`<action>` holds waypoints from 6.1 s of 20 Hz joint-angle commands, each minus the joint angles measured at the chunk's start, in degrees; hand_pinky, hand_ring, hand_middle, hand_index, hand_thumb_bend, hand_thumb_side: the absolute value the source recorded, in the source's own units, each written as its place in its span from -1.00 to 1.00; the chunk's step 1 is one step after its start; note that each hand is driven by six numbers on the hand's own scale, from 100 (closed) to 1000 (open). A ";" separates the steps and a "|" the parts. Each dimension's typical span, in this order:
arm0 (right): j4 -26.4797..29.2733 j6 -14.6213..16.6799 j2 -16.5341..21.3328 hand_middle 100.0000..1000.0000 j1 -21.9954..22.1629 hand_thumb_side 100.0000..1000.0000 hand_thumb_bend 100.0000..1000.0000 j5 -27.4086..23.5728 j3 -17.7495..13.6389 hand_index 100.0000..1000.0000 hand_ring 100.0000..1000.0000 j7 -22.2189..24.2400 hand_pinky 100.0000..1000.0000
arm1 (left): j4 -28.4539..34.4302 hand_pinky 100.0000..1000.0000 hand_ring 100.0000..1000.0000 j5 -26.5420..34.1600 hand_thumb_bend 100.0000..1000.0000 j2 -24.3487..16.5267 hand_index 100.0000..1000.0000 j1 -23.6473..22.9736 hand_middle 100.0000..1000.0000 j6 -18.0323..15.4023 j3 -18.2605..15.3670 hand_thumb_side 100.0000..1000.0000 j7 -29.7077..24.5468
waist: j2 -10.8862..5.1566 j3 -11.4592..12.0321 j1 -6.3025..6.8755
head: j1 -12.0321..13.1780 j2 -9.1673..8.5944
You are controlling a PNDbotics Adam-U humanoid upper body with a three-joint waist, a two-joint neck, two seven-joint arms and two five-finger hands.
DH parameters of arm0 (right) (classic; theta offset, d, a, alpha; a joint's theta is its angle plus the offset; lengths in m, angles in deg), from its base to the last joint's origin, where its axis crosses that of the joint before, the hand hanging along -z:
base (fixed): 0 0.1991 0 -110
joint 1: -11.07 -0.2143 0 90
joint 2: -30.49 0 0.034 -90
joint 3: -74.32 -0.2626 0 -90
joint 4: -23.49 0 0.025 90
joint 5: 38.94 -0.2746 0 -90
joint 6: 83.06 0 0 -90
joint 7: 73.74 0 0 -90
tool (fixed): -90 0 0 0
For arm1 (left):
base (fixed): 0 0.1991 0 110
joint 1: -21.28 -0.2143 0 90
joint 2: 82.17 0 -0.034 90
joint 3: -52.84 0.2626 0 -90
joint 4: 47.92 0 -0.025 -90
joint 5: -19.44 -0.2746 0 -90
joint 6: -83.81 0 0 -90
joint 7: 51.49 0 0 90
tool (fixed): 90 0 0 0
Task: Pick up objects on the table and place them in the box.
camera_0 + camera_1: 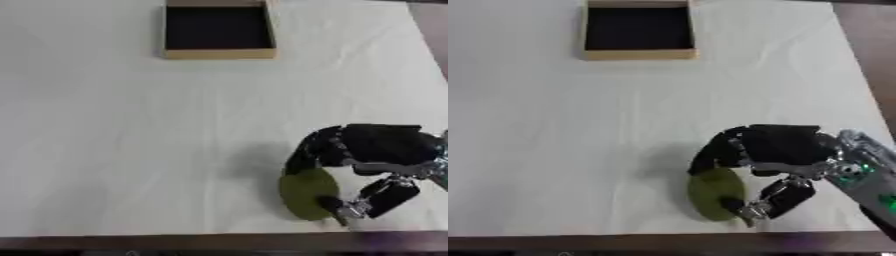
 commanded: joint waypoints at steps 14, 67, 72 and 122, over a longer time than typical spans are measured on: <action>-4.67 1.17 -0.38 0.39 -0.26 -0.63 -0.99 1.27 0.91 0.71 0.52 3.15 0.56 | 1.16 0.28 0.55 0.15 -1.00 -0.89 0.48 0.45 0.48 0.08 -0.25 0.04 -0.24 | -0.71 0.17 0.17 | -0.23 -0.98; 3.44 1.97 3.37 -0.17 -6.75 -1.00 -1.00 -0.25 -5.22 0.23 0.31 -20.89 0.46 | 1.16 0.28 0.55 0.03 -1.00 -1.09 0.48 0.42 0.48 0.66 -0.24 0.04 -0.09 | -1.16 0.64 -0.19 | -0.18 -0.74; 3.44 0.01 4.16 -0.16 -12.27 -1.00 -1.00 -1.60 -6.26 0.22 0.32 -21.34 0.48 | 1.16 0.28 0.55 0.11 -1.00 -0.92 0.48 0.52 0.48 0.69 -0.15 0.04 -0.22 | -1.02 1.28 -0.28 | -0.64 -0.70; -52.20 -12.49 -19.17 -0.19 -50.98 -1.00 -1.00 16.51 -13.04 0.23 0.24 -29.73 0.51 | 1.16 0.29 0.56 1.51 -1.00 1.67 0.48 3.75 0.49 0.06 0.79 0.03 -2.46 | 4.49 11.59 -1.70 | -14.00 -6.57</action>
